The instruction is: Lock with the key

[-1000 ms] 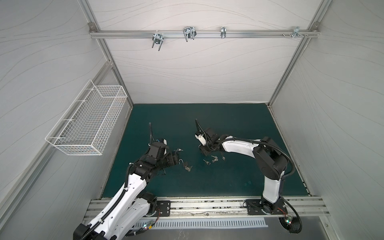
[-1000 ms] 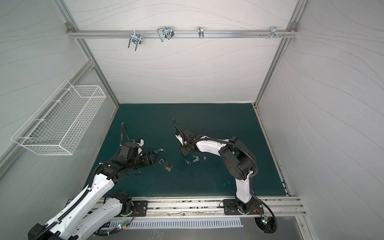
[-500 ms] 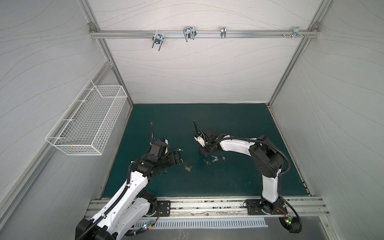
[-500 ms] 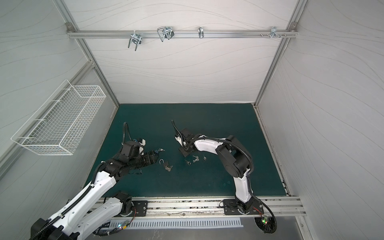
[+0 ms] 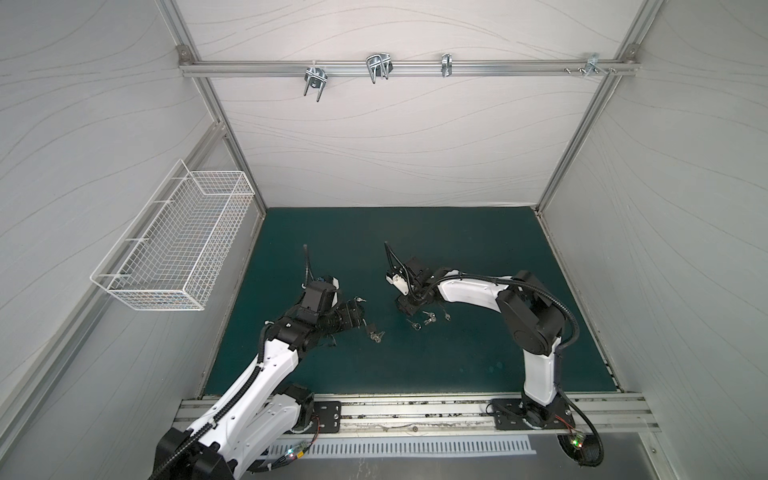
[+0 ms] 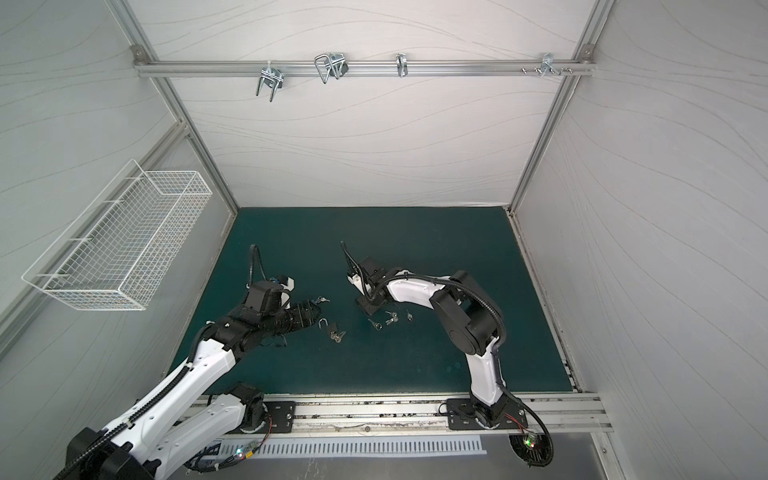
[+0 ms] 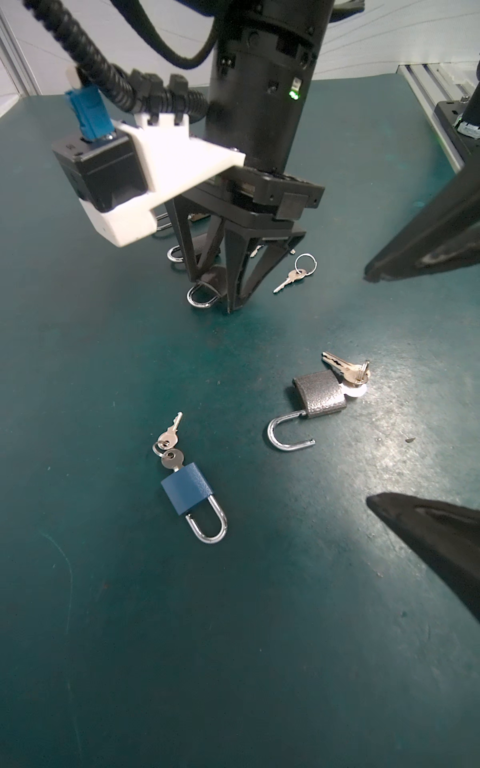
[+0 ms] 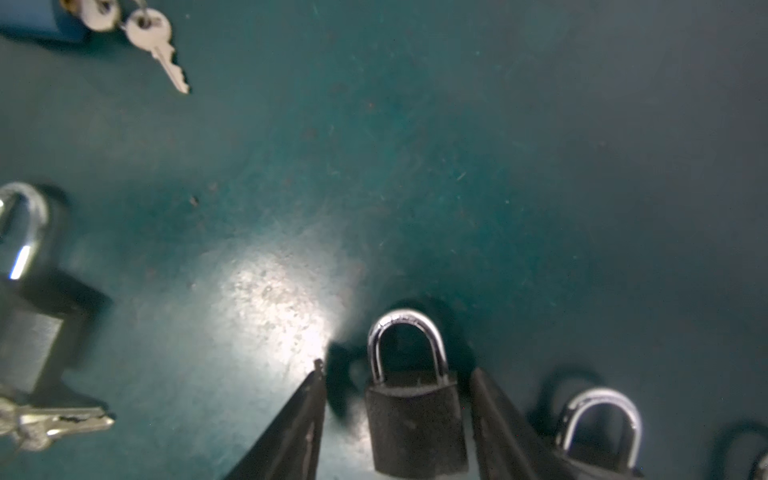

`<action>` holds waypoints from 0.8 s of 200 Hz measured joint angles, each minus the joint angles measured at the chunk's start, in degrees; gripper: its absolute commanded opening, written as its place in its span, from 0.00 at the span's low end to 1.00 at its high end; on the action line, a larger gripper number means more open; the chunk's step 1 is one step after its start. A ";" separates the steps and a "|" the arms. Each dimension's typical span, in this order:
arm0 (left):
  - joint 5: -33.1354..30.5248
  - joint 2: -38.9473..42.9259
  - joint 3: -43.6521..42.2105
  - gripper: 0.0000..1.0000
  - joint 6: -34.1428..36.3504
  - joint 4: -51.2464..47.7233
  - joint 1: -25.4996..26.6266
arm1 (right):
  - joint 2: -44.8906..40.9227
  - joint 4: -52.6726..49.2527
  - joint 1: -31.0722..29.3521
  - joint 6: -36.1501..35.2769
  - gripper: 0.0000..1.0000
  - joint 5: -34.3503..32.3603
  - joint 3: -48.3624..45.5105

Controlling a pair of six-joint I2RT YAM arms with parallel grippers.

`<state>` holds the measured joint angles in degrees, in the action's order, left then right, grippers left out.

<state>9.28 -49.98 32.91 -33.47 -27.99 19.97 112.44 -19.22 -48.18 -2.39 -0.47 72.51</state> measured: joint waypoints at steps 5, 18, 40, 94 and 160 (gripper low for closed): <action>0.20 0.24 -0.35 0.80 -0.11 0.28 -0.02 | -0.15 -0.20 0.00 -0.09 0.65 0.15 0.04; 0.63 1.20 -1.42 0.80 -0.50 1.09 -0.11 | -0.96 -0.87 0.02 -0.63 0.65 0.39 -0.07; 1.40 3.28 -3.08 0.79 -1.20 2.38 -0.35 | -5.60 -0.07 -0.15 -0.98 0.64 0.66 -2.16; 5.25 4.33 -6.34 0.79 -3.26 7.13 -4.63 | -18.25 7.21 -8.04 6.51 0.62 -2.80 -9.62; 12.90 8.22 -9.81 0.77 -7.78 9.46 -21.49 | -8.48 5.07 -18.25 20.06 0.61 -11.58 -2.67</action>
<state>22.17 -41.76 23.09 -41.25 -18.52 -1.52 103.96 -14.15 -66.43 17.67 -12.05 69.84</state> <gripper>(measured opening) 0.767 0.607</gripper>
